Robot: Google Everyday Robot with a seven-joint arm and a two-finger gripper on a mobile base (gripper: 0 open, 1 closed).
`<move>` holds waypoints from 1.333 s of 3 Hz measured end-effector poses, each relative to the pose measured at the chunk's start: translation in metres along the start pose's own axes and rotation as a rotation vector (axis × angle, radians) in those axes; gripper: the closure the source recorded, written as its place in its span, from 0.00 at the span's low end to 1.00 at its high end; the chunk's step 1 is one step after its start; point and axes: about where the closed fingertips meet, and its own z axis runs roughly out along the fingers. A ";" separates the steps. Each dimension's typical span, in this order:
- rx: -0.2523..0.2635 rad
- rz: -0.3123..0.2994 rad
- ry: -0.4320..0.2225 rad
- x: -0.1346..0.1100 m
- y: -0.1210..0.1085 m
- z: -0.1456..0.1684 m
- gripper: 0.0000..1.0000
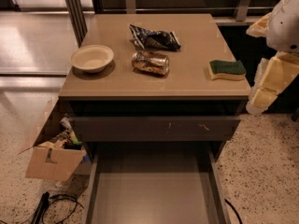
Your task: Place orange can into middle drawer
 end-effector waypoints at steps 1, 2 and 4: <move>0.038 0.006 -0.177 -0.029 -0.041 0.013 0.00; 0.056 0.114 -0.317 -0.043 -0.064 0.027 0.00; 0.078 0.118 -0.336 -0.049 -0.065 0.026 0.00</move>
Offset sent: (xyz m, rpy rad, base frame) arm 0.1143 0.0374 0.0065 0.5387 -0.1528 -0.1423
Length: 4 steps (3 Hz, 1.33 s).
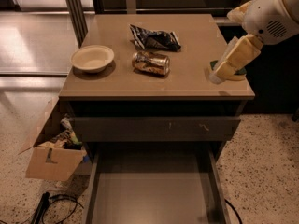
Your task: Place orange can into middle drawer
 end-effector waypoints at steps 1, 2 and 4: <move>-0.005 -0.046 -0.066 -0.027 -0.008 0.028 0.00; -0.017 -0.087 -0.152 -0.061 -0.020 0.073 0.00; -0.090 -0.100 -0.171 -0.091 -0.054 0.165 0.00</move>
Offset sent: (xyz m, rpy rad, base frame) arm 0.1083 0.1279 -0.0272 0.1759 -0.1397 0.1928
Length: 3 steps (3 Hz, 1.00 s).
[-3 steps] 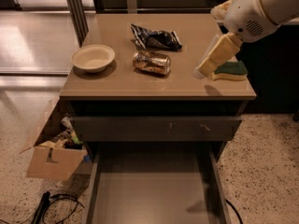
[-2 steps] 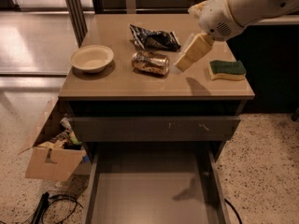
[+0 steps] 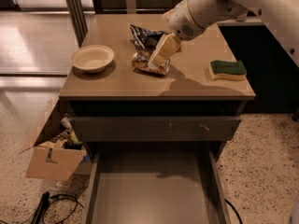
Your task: Place orange can into middle drawer
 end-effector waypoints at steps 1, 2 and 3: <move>-0.020 0.033 0.030 0.012 -0.010 0.024 0.00; -0.039 0.072 0.067 0.030 -0.014 0.043 0.00; -0.063 0.106 0.086 0.039 -0.010 0.062 0.00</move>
Offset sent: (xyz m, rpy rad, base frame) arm 0.0436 -0.0059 -0.0702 -0.0586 0.1429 -0.0814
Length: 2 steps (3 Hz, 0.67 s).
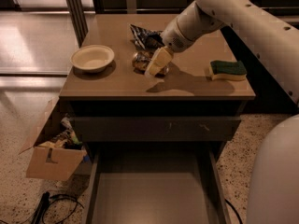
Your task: Place orange can into middle drawer
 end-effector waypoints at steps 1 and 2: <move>-0.040 0.029 0.022 0.007 0.011 0.025 0.00; -0.054 0.041 0.034 0.011 0.018 0.035 0.00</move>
Offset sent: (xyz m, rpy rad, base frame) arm -0.0115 0.0186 -0.0442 -0.0182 0.0908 -0.0127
